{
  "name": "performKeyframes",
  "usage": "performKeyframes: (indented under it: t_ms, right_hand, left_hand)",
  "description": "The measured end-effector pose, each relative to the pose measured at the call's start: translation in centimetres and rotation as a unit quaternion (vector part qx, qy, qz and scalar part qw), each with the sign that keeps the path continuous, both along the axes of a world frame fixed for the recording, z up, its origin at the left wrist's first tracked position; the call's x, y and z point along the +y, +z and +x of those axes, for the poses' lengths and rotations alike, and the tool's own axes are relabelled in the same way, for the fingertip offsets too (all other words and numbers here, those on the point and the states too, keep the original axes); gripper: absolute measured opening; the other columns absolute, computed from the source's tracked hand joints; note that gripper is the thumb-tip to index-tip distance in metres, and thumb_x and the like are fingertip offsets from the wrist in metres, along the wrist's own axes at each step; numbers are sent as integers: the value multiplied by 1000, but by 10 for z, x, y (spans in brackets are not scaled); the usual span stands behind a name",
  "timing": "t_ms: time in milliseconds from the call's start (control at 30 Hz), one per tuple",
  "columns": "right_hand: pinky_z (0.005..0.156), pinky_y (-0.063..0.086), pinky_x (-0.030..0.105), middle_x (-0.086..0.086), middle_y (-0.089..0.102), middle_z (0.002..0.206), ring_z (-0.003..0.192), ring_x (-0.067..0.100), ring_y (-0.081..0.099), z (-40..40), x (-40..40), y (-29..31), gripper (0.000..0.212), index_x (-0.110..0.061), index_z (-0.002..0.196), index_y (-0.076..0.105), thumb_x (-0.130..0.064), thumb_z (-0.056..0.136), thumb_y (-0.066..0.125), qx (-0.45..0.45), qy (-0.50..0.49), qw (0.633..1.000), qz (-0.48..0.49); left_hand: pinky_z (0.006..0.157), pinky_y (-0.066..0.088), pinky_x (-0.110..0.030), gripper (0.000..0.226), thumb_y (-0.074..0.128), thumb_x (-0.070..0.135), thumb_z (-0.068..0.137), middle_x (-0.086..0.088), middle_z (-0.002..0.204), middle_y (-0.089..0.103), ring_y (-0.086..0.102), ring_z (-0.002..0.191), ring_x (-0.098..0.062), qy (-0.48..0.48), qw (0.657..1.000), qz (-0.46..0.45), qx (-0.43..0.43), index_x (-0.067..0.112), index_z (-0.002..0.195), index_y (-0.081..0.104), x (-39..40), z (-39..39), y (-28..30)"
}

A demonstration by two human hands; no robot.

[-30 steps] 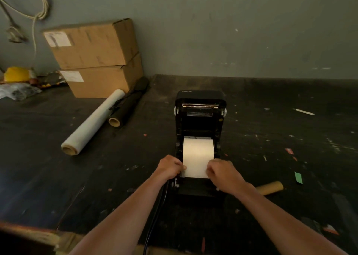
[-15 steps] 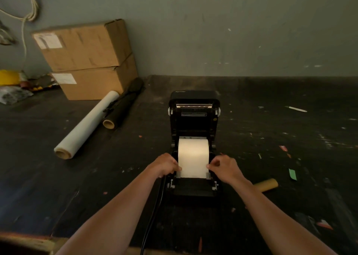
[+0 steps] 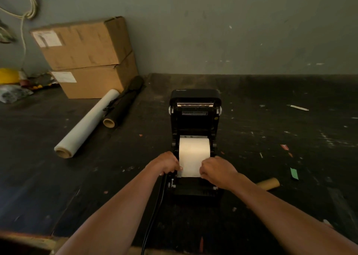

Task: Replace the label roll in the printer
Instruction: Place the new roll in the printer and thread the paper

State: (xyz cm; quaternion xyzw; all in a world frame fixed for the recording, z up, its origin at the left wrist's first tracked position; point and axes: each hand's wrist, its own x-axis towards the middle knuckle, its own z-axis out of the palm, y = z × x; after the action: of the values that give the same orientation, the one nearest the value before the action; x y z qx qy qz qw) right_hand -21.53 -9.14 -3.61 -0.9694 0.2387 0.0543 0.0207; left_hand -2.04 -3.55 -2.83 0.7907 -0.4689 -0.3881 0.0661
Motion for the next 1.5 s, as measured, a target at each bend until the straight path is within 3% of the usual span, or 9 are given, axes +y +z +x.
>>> performKeyframes:
  t_ms: [333, 600, 700, 767, 867, 1000, 1233, 1333, 1500]
  right_hand:
    - [87, 47, 40, 12, 68, 90, 82, 26, 63, 11, 0, 6, 22, -7, 91, 68, -15, 95, 48, 80, 69, 989, -99]
    - [90, 42, 40, 12, 66, 96, 90, 25, 59, 9, 3, 1, 24, -7, 97, 65, -15, 95, 43, 61, 71, 992, -84]
    - [91, 41, 40, 13, 64, 99, 92, 26, 58, 10, 2, 0, 24, -6, 99, 64, -13, 95, 42, 60, 68, 993, -72]
    - [92, 42, 41, 13, 64, 98, 92, 27, 58, 10, 1, 0, 23, -6, 98, 64, -14, 95, 42, 55, 67, 994, -60]
    - [89, 43, 39, 11, 62, 94, 88, 25, 57, 9, 0, -1, 21, -7, 95, 65, -14, 94, 45, 39, 62, 996, -46]
    - [87, 43, 37, 11, 64, 95, 87, 24, 58, 10, -1, -3, 15, -8, 95, 65, -11, 91, 51, 21, 60, 997, -42]
    - [72, 40, 32, 10, 63, 91, 77, 19, 52, 7, -1, -1, 13, -9, 87, 63, -11, 91, 51, 15, 46, 998, -28]
    - [74, 45, 34, 11, 64, 94, 82, 21, 57, 8, 0, -1, 13, -7, 92, 64, -11, 91, 52, 17, 33, 999, -12]
    - [75, 49, 35, 13, 64, 100, 87, 25, 61, 6, 0, 3, 17, -6, 96, 65, -16, 93, 51, 14, 23, 1000, 5]
  left_hand:
    - [49, 38, -26, 24, 62, 28, 90, -1, 69, 54, 47, 55, -13, -9, 1000, 10, -5, 17, 68, 59, -1, -1, 4]
    - [47, 39, -23, 17, 67, 26, 87, -1, 72, 59, 52, 55, -11, 10, 999, -29, -13, 9, 87, 69, 3, -6, 4]
    - [63, 51, -29, 18, 72, 30, 81, 0, 83, 66, 63, 72, -15, 32, 987, -110, -109, 14, 89, 68, 11, -13, -2]
    - [56, 47, -24, 15, 71, 34, 81, 9, 79, 61, 59, 68, -7, 34, 957, -215, -193, 27, 84, 59, 23, -23, -8]
    - [63, 41, -18, 11, 66, 34, 85, 7, 94, 62, 55, 74, -3, -92, 921, -308, -220, 30, 95, 62, 36, -36, -22]
    - [72, 41, -22, 25, 58, 32, 92, 2, 107, 60, 60, 91, -13, -181, 912, -301, -211, 27, 116, 64, 37, -35, -33]
    - [70, 41, -26, 23, 50, 33, 96, 0, 103, 57, 59, 88, -16, -296, 877, -278, -257, 23, 109, 67, 28, -28, -28]
    - [66, 46, -31, 15, 61, 20, 90, -4, 100, 58, 60, 84, -20, -370, 837, -254, -312, 16, 103, 66, 28, -29, -27]
    - [59, 37, -32, 12, 58, 17, 90, -9, 99, 57, 60, 80, -24, -395, 822, -229, -340, 10, 99, 63, 26, -32, -29]
